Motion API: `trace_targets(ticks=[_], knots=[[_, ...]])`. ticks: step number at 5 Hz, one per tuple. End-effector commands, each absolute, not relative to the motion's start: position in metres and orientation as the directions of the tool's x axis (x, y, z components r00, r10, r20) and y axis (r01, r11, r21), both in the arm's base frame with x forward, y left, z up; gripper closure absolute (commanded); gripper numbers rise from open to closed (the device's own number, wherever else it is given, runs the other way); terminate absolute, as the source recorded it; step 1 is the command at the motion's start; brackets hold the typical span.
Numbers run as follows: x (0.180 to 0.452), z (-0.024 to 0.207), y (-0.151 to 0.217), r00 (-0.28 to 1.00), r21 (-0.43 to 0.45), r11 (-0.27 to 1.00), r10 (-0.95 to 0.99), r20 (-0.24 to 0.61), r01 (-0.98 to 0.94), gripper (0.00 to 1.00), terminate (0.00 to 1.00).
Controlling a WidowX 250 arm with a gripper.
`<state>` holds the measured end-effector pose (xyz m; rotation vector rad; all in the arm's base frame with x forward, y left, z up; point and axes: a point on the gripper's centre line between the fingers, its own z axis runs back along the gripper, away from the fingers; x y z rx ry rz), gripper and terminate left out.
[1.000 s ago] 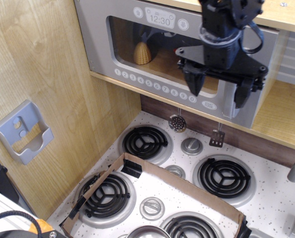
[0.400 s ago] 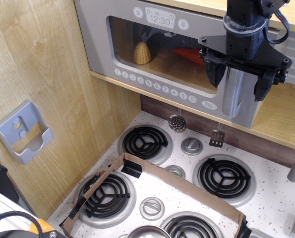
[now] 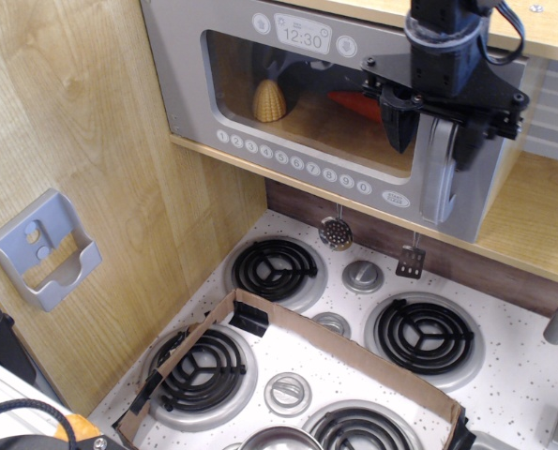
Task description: Open microwave
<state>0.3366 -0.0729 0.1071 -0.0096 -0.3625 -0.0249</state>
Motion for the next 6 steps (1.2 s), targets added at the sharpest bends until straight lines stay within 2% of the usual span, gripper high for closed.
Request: trace_targets(ticks=[1, 3, 4, 5, 6], knots=[[0.331, 0.112, -0.073, 0.918, 0.001, 1.000, 0.014, 0.395, -0.015, 1.00, 0.00], [0.294, 0.104, -0.066, 0.916, -0.015, 0.992, 0.124, 0.382, -0.127, 1.00, 0.00], [0.272, 0.109, -0.061, 0.919, -0.003, 0.982, 0.178, 0.351, -0.189, 1.00, 0.00], [0.249, 0.115, -0.063, 0.900, 0.017, 0.962, 0.247, 0.359, -0.271, 0.00, 0.00], [0.225, 0.103, -0.080, 0.832, 0.005, 0.914, 0.366, 0.416, -0.405, 0.00, 0.00]])
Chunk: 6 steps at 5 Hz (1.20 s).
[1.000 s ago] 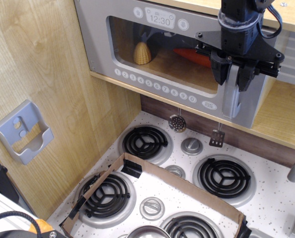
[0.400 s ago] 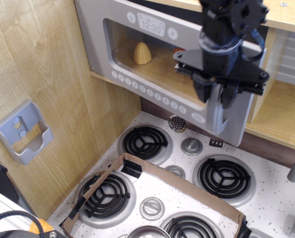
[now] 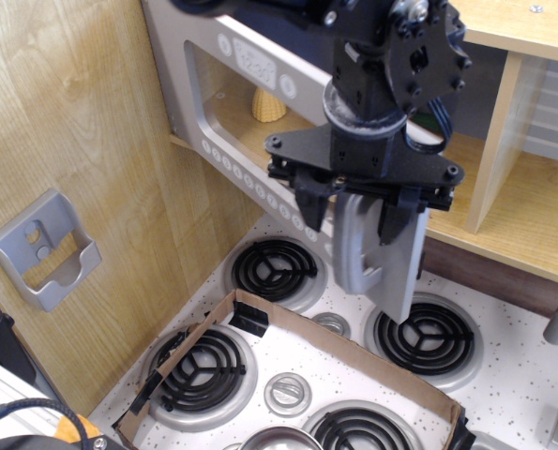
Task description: Open microwave
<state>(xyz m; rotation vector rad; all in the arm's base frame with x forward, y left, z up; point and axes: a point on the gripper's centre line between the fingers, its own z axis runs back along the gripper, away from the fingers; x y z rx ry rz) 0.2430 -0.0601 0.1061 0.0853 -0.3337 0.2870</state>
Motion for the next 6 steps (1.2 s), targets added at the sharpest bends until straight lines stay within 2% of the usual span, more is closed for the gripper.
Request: trace_targets(ticks=[1, 2, 3, 4, 6], knots=[[0.216, 0.086, -0.099, 0.783, -0.044, 0.876, 0.451, 0.428, -0.481, 0.00, 0.00], [0.217, 0.075, -0.124, 0.741, -0.091, 0.846, 0.508, 0.438, -0.526, 0.00, 0.00], [0.242, 0.077, -0.154, 0.794, -0.101, 0.894, 0.437, 0.423, -0.437, 0.00, 0.00], [0.269, 0.083, -0.168, 0.851, -0.072, 0.957, 0.282, 0.442, -0.280, 0.00, 0.00], [0.320, 0.109, -0.175, 0.896, -0.067, 0.997, 0.074, 0.437, -0.049, 0.00, 0.00]])
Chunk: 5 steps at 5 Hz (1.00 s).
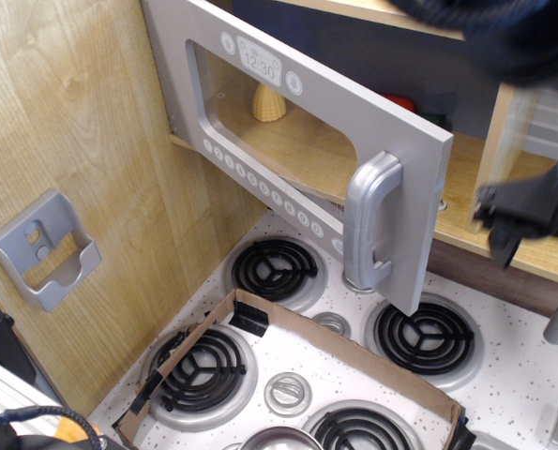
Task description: Open microwave
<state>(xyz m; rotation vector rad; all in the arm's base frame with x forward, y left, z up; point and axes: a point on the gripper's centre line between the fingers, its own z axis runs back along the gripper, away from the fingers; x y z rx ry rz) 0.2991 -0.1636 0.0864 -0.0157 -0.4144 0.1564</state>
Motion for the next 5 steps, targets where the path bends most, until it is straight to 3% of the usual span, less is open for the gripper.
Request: trace_targets(ticks=[1, 3, 4, 5], knots=[[0.331, 0.113, -0.159, 0.890, -0.038, 0.999, -0.001, 0.456, 0.021, 0.00, 0.00], [0.325, 0.098, -0.093, 0.916, -0.006, 0.999, -0.029, 0.400, 0.034, 0.00, 0.00], [0.318, 0.090, -0.050, 0.968, 0.043, 0.999, -0.031, 0.248, 0.021, 0.00, 0.00], [0.302, 0.086, -0.018, 0.981, 0.067, 0.998, -0.010, 0.196, -0.004, 0.00, 0.00]])
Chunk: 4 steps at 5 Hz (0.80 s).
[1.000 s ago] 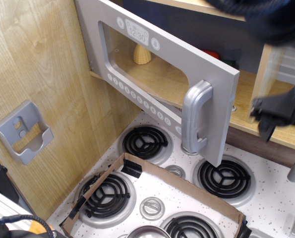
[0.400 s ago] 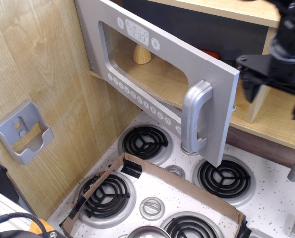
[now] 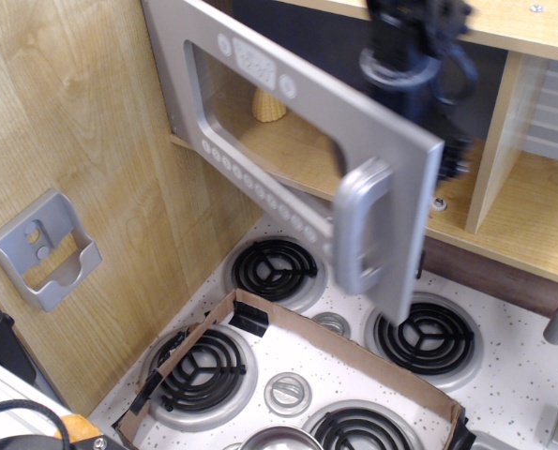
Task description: Open microwave
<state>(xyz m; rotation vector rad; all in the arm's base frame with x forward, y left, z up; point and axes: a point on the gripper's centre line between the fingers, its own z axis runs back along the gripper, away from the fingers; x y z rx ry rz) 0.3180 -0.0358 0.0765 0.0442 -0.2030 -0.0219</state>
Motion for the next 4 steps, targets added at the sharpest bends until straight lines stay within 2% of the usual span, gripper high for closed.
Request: trace_targets(ticks=[1, 2, 4], knots=[[0.274, 0.078, 0.005, 0.981, 0.106, 0.993, 0.039, 0.192, -0.060, 0.00, 0.00], [0.237, 0.060, 0.031, 0.974, 0.111, 0.991, 0.044, 0.224, -0.071, 0.00, 0.00], [0.211, 0.035, 0.071, 0.953, 0.096, 0.992, 0.044, 0.301, -0.076, 0.00, 0.00]])
